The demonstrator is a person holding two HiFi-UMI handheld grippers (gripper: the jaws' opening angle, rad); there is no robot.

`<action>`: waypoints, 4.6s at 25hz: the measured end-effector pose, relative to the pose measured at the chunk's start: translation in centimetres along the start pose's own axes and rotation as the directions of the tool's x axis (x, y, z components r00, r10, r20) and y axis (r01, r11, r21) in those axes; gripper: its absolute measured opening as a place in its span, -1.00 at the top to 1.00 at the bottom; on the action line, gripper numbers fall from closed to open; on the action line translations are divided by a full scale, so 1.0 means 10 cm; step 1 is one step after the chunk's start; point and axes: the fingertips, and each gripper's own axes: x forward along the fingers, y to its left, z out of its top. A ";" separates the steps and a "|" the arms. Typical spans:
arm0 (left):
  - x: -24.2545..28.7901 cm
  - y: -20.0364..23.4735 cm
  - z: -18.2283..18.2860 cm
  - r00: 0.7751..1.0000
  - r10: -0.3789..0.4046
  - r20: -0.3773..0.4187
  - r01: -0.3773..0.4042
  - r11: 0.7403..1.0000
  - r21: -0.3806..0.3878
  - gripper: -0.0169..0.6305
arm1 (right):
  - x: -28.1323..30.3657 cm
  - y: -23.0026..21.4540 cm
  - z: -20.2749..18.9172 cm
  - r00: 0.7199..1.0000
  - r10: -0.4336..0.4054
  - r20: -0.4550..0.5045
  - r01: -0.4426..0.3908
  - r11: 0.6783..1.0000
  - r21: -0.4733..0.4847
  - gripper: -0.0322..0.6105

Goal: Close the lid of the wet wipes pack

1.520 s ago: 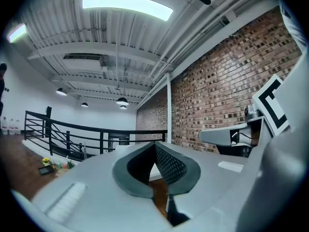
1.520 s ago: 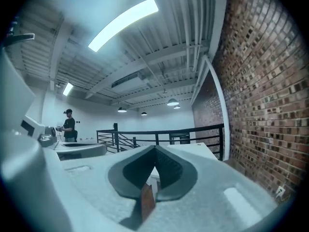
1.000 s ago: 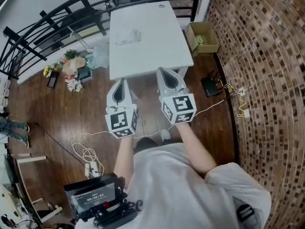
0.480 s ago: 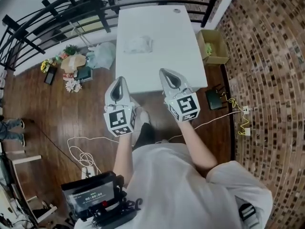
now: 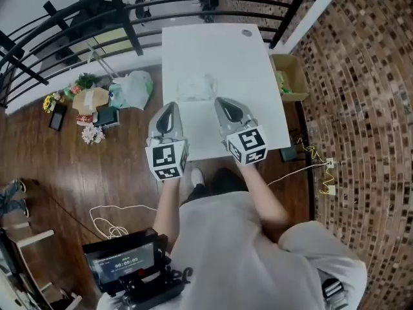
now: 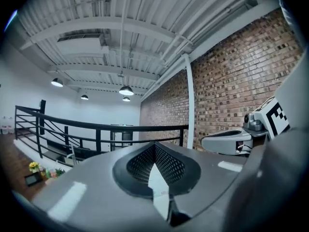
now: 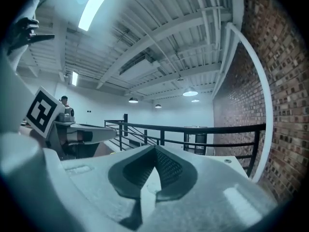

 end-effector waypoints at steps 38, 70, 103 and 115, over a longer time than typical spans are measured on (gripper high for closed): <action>1.58 0.26 -1.51 0.930 -0.037 -0.365 -0.011 0.992 -0.128 0.90 | 1.99 -0.52 -1.79 0.841 0.308 -0.444 -0.240 0.949 0.204 0.94; 0.64 0.24 -0.72 0.985 -0.037 -0.166 0.026 0.998 -0.065 0.90 | 0.92 -0.21 -0.21 0.985 0.151 0.081 -0.156 0.986 0.066 0.93; -2.77 -2.09 -0.06 0.997 0.039 0.070 -0.049 0.988 0.148 0.46 | -3.29 0.61 -0.06 0.968 0.038 0.247 -0.051 0.998 0.047 0.14; -3.01 -1.82 -0.09 1.000 0.015 0.016 -0.016 0.997 0.079 0.22 | -3.27 1.24 0.02 0.982 0.084 0.170 -0.074 0.995 -0.062 0.14</action>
